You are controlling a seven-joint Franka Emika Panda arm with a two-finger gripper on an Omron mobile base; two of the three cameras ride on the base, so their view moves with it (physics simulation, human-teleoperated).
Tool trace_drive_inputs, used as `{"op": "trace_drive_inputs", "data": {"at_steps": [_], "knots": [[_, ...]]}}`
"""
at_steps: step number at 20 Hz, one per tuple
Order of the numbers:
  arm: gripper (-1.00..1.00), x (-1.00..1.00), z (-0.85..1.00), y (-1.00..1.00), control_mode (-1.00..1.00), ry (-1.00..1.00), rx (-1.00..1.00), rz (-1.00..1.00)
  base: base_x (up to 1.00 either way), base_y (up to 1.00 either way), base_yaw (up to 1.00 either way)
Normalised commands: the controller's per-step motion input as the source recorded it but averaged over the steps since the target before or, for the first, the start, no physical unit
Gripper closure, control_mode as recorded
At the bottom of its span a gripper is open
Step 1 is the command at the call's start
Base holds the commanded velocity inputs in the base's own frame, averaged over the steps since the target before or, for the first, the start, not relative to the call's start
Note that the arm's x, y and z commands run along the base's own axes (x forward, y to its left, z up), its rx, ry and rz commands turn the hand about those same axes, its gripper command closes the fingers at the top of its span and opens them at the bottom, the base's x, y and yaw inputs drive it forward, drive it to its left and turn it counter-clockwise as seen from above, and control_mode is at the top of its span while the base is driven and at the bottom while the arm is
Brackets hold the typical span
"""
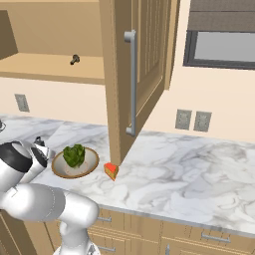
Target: Pick the cheese from the fridge and the cheese grater from the cabinet and place them next to the salad bowl.
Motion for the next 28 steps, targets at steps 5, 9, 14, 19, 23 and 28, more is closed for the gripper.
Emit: {"op": "trace_drive_inputs", "data": {"at_steps": [5,9,14,19,23,28], "knots": [[-1.00,-0.18,-0.16,-0.03,-1.00,0.00,0.02,0.00,0.00,0.00,0.00],[-1.00,-0.21,-0.16,-0.08,-1.00,0.00,0.03,0.00,0.00,0.00,0.00],[-1.00,-0.14,-0.03,-0.05,-1.00,-0.02,0.05,0.00,0.00,0.00,0.00],[-1.00,-0.08,0.05,0.00,-1.00,0.00,0.07,-0.01,0.00,0.00,0.00],[-1.00,-0.09,0.03,-0.01,-1.00,0.00,0.07,-0.02,0.00,0.00,0.00],[-1.00,-0.04,0.05,0.00,-1.00,0.00,0.07,-0.02,0.00,0.00,0.00]]}}
